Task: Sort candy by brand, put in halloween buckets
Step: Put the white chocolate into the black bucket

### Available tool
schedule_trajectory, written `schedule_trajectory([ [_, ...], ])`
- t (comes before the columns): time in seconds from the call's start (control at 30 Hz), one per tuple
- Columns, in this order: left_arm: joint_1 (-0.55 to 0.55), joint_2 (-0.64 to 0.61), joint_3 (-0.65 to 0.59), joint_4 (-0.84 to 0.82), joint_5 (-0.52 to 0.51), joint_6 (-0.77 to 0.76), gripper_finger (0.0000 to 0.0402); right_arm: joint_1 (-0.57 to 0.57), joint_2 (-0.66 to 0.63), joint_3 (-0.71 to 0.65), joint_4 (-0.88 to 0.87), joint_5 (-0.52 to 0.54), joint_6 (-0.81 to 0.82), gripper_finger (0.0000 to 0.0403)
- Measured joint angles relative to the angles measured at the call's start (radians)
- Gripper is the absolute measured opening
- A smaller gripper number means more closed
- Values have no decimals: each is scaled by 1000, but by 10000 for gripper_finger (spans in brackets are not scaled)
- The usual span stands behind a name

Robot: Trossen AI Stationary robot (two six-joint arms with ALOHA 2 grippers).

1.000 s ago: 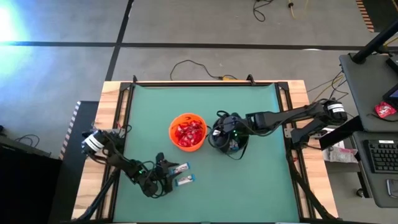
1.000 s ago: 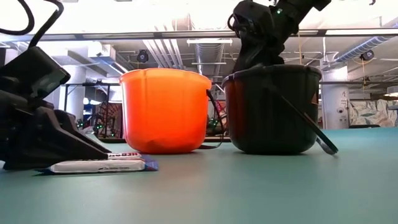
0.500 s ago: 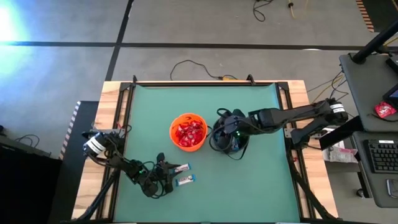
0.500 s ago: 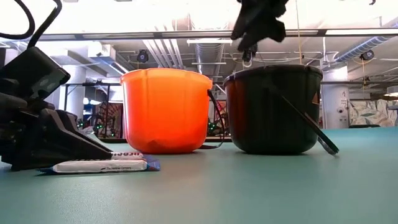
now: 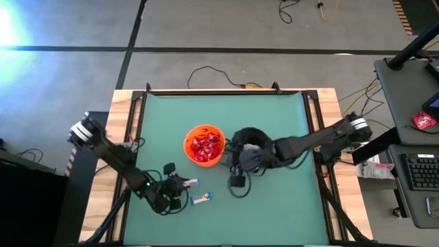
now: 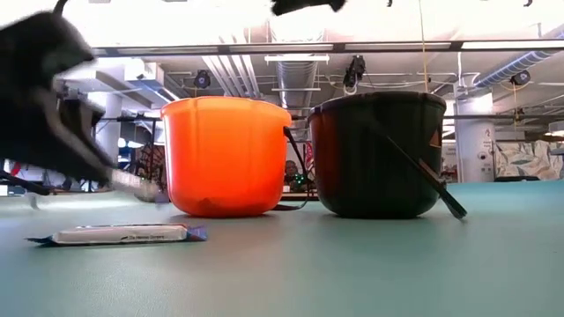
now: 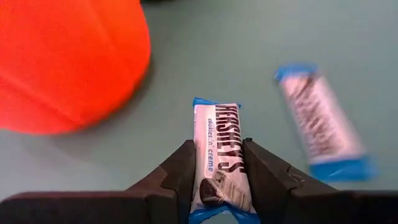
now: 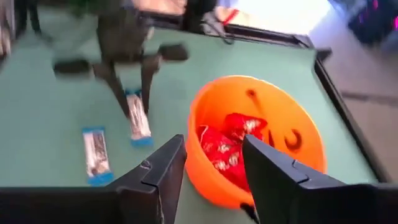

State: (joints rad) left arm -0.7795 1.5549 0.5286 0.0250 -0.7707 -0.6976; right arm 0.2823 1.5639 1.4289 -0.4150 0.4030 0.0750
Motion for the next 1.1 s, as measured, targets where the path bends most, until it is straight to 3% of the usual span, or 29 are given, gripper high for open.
schedule_trajectory([
  [0.2,1,-192,156,-253,92,-42,97,39,159,105,4,-2,-300,173],
  [0.33,5,-286,269,-386,9,-110,97,42,198,178,-6,-50,-364,194],
  [0.5,39,-382,393,-592,-81,-324,97,40,194,225,28,-65,-544,214],
  [0.83,80,-428,575,-590,-77,-335,97,21,190,256,235,-61,-681,215],
  [1.1,114,-378,694,-593,-38,-262,98,23,190,260,271,-61,-699,197],
])
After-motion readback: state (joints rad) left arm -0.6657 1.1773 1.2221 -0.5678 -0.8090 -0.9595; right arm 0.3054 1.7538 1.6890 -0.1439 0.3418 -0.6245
